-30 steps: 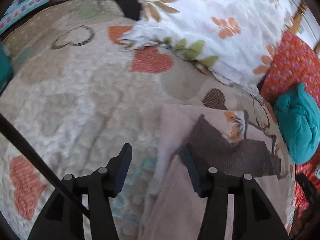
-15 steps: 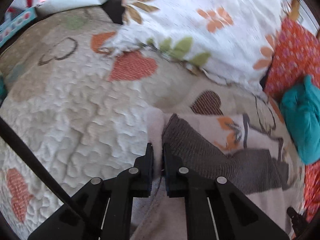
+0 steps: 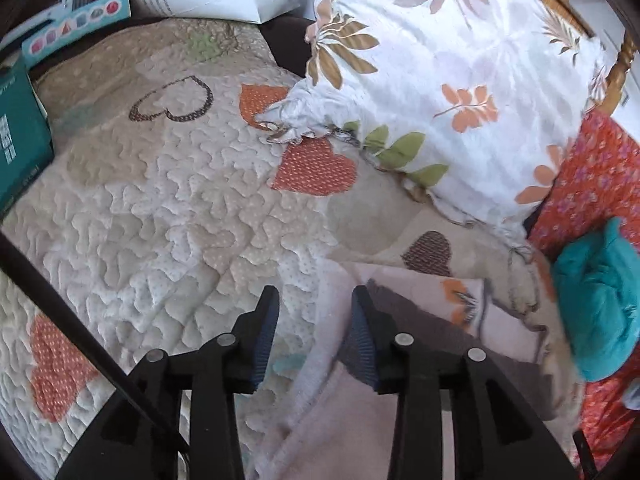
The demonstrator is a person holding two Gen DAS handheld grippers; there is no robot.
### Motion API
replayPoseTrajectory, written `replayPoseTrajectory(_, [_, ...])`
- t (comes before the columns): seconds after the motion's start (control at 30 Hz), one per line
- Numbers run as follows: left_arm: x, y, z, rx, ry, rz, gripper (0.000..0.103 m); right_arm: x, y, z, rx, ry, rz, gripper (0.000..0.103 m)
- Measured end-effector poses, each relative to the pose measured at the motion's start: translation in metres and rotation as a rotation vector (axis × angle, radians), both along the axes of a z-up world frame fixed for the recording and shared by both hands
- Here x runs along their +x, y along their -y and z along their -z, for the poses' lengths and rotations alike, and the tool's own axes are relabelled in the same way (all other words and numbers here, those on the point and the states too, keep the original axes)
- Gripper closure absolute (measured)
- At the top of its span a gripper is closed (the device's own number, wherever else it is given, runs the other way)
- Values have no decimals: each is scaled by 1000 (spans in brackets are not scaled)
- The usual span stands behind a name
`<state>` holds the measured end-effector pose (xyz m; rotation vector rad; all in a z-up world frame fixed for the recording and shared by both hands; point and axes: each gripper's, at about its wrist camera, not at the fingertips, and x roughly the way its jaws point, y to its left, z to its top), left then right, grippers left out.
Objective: Fold small clothes
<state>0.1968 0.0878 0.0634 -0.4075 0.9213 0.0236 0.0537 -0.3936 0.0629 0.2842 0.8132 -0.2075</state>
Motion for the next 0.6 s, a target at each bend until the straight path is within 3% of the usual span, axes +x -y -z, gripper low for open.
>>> replayPoseTrajectory(0.03, [-3, 2, 0, -16, -4, 18, 65, 8, -7, -2, 0, 17, -39, 56])
replayPoseTrajectory(0.17, [-12, 22, 0, 19, -10, 96, 64, 49, -31, 5, -10, 19, -141, 56])
replayPoseTrajectory(0.3, [-21, 31, 0, 86, 3, 133, 54, 83, -36, 40, 18, -86, -145, 57])
replayPoseTrajectory(0.33, [-22, 31, 1, 95, 4, 133, 53, 87, -34, 49, 43, -112, -152, 71])
replayPoseTrajectory(0.37, [-23, 30, 2, 95, 3, 135, 53, 88, -34, 52, 39, -116, -154, 77])
replayPoseTrajectory(0.4, [-23, 29, 3, 92, -1, 138, 52, 88, -34, 49, 47, -103, -173, 98])
replayPoseTrajectory(0.47, [-22, 27, 7, 83, -16, 138, 52, 87, -29, 39, 90, -61, -180, 98])
replayPoseTrajectory(0.6, [-22, 25, 12, 92, -31, 138, 52, 82, -9, 24, -78, -15, -5, 98])
